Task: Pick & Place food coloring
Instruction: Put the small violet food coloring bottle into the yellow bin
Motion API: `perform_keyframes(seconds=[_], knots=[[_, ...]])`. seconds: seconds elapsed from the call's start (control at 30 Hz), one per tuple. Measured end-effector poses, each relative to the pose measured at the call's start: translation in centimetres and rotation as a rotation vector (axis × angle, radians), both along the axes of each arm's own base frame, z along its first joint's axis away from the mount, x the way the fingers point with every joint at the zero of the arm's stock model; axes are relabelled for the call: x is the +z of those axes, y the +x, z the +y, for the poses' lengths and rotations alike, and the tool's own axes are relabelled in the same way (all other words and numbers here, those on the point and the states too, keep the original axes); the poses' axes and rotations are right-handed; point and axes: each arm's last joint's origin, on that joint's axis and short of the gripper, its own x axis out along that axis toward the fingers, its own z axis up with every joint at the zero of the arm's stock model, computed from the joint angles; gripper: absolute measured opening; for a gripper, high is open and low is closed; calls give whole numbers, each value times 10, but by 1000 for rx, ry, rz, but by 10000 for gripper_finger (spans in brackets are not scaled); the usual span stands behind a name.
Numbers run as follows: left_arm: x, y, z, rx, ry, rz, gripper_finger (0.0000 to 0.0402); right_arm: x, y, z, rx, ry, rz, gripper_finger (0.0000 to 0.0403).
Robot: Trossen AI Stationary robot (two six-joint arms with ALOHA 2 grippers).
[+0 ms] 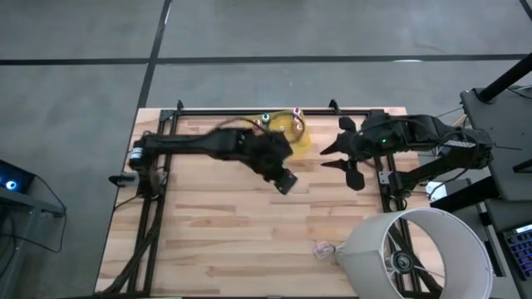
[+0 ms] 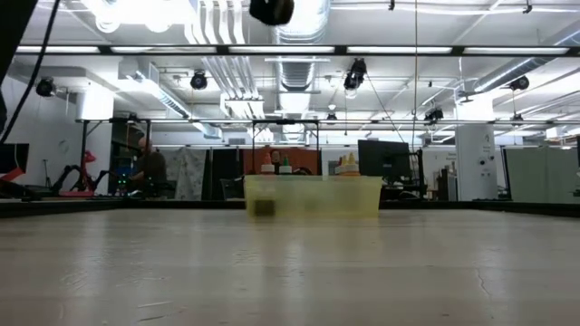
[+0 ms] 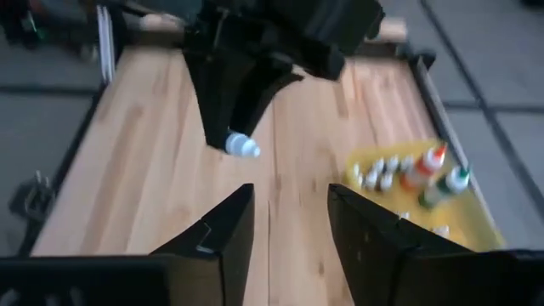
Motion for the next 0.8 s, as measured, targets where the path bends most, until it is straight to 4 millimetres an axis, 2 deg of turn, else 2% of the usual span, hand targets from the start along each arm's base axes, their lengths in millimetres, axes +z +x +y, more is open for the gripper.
perform_keyframes(seconds=[0.13,0.33,0.63,0.8], knots=[[31,-24,6,-85,38,-116,55,14,3,0,3,4,-114,155],[60,-48,11,-150,49,-243,55,30,9,1,7,21,-236,179],[67,-56,12,-317,-21,-298,55,40,30,4,221,161,-238,203],[67,-56,11,-408,-36,-322,55,45,46,4,243,136,-218,203]])
